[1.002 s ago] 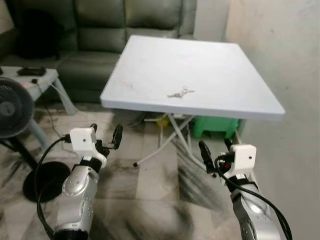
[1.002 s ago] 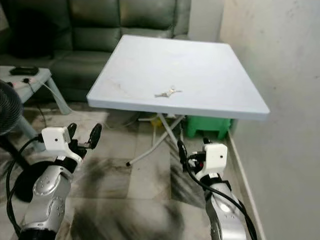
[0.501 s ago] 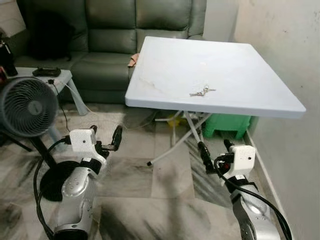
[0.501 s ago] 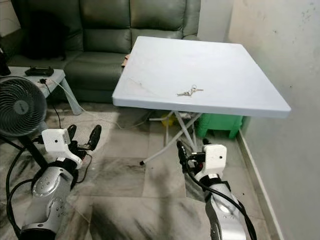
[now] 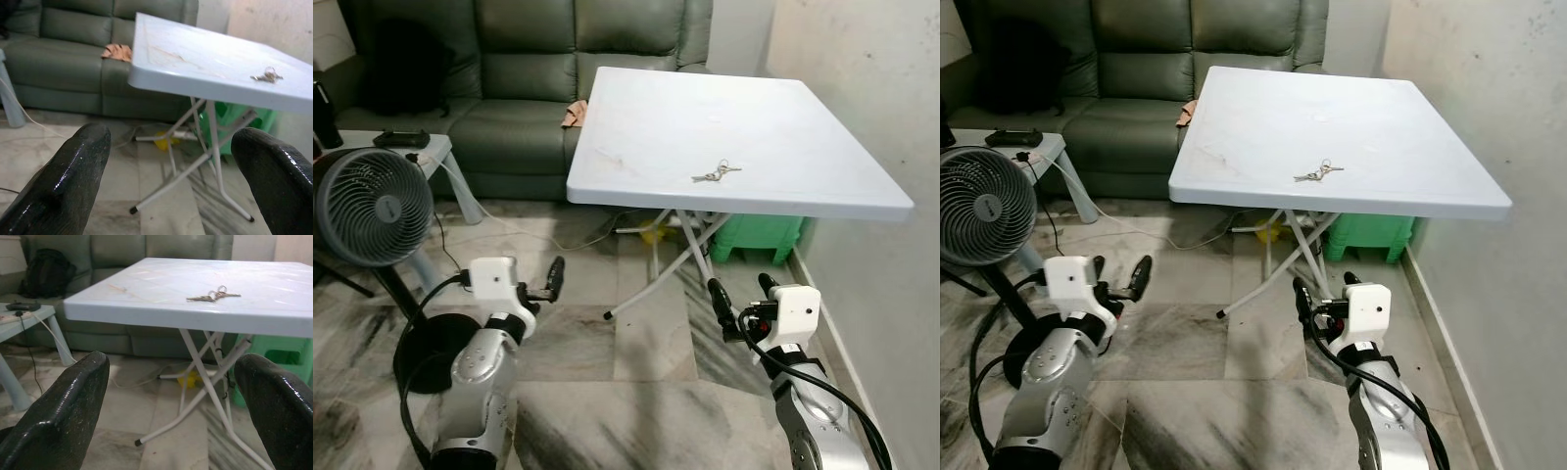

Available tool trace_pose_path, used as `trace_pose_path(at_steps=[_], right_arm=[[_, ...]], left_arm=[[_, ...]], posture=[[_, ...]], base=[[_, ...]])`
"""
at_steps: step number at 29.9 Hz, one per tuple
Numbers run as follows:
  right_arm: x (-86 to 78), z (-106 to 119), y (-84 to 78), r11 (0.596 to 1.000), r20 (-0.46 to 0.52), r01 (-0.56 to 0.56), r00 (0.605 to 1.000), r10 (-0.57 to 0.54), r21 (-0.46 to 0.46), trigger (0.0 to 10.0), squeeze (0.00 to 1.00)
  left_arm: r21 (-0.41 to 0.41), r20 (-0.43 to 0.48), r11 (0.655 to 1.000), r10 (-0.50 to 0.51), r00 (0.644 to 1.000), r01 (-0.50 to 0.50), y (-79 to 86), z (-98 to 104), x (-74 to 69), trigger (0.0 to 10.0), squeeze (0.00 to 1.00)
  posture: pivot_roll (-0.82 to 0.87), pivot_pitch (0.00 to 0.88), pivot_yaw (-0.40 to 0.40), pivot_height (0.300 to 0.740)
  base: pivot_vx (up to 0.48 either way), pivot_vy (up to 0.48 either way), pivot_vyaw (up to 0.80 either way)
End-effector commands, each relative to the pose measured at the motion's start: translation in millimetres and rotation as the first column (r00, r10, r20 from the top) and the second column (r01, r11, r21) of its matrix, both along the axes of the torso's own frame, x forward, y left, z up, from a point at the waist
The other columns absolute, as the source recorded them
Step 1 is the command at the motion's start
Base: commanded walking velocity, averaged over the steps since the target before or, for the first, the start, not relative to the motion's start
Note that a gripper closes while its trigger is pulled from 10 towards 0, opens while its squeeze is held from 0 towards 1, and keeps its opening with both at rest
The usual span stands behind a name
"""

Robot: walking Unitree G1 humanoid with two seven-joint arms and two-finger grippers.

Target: Hang keys on a hook

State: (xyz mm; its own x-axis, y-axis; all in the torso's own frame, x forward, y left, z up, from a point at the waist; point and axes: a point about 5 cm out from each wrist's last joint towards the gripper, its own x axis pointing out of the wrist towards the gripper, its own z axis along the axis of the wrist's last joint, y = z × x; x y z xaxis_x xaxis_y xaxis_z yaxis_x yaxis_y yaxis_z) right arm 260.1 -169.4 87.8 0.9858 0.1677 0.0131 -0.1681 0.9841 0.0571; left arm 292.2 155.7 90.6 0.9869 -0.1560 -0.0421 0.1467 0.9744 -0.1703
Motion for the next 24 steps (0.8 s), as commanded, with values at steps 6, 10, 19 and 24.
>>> trace_pose_path(at_steps=[6, 10, 19, 24], right_arm=[[0.1, 4.4, -1.5, 1.0, 0.008, 0.005, 1.0, -0.005, 0.003, 10.0, 0.0], [0.3, 4.1, -1.3, 1.0, 0.007, 0.003, 1.0, -0.003, 0.002, 10.0, 0.0], [2.7, 5.5, 0.5, 1.0, 0.01, -0.008, 1.0, 0.008, -0.003, 10.0, 0.0], [2.7, 6.1, 0.9, 1.0, 0.011, -0.011, 1.0, 0.011, -0.004, 10.0, 0.0]], left_arm=[[0.042, 0.004, 0.999, -0.008, 1.0, 0.008, -0.1, 1.9, -0.6, 10.0, 0.0], [0.044, 0.002, 0.999, -0.005, 1.0, 0.005, -0.4, 2.3, -0.6, 10.0, 0.0], [0.044, 0.017, 0.999, -0.007, 1.0, 0.007, -2.2, 4.5, 0.3, 10.0, 0.0], [0.045, 0.019, 0.999, -0.012, 1.0, 0.011, -3.8, 4.6, 0.2, 10.0, 0.0]], posture=[[-0.03, 0.002, -0.014, 0.74], [-0.03, 0.005, -0.016, 0.74], [-0.03, 0.012, -0.02, 0.74], [-0.03, 0.014, -0.022, 0.74]], base=[[0.0, 0.0, 0.0], [0.0, 0.0, 0.0], [0.349, 0.0, 0.0], [0.454, 0.0, 0.0]])
